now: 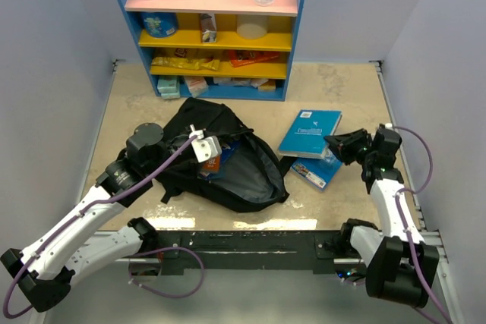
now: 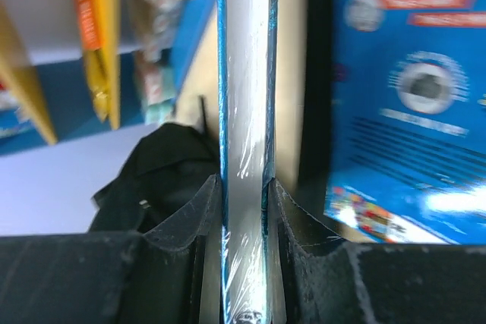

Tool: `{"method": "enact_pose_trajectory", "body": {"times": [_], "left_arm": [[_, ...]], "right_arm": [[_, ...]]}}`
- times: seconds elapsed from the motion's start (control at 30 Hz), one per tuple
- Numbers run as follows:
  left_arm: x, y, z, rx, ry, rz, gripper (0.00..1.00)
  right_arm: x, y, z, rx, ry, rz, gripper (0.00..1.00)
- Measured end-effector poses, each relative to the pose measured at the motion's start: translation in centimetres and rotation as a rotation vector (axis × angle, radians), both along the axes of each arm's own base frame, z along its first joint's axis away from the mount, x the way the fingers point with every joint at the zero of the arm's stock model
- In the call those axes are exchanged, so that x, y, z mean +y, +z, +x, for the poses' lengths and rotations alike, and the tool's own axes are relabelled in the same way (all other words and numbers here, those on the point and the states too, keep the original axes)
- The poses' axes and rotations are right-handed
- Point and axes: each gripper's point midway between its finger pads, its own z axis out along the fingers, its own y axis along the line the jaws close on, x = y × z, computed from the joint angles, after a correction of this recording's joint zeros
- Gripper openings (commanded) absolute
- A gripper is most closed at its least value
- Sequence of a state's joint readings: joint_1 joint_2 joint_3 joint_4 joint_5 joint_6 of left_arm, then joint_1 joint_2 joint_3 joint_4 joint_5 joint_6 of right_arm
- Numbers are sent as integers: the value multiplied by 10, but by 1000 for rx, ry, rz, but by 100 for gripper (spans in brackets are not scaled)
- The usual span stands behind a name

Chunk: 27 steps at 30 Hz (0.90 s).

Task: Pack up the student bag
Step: Pick up the book from the center of the board.

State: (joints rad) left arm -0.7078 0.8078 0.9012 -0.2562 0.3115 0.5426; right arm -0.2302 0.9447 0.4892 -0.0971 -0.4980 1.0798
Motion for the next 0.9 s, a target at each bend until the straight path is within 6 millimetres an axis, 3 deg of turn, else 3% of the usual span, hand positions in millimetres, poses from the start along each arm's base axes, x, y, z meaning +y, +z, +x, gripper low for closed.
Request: {"method": "enact_pose_trajectory", "body": {"times": [0.2,0.3,0.6,0.77,0.9], "left_arm": [[0,0,0,0,0,0,0],[0,0,0,0,0,0,0],[1,0,-2,0,0,0,0],[2,0,-1,-3,5,0,0],[1,-4,1,-11,10,-6,0]], "right_arm": [[18,61,16,-142,95,-64,0],[25,81,13,-208,128,-84,0],[56,88,-8,-210,236,-1,0],[78,99,-38,-242,312,55,0],[90,122,-62,-304,372,101,0]]}}
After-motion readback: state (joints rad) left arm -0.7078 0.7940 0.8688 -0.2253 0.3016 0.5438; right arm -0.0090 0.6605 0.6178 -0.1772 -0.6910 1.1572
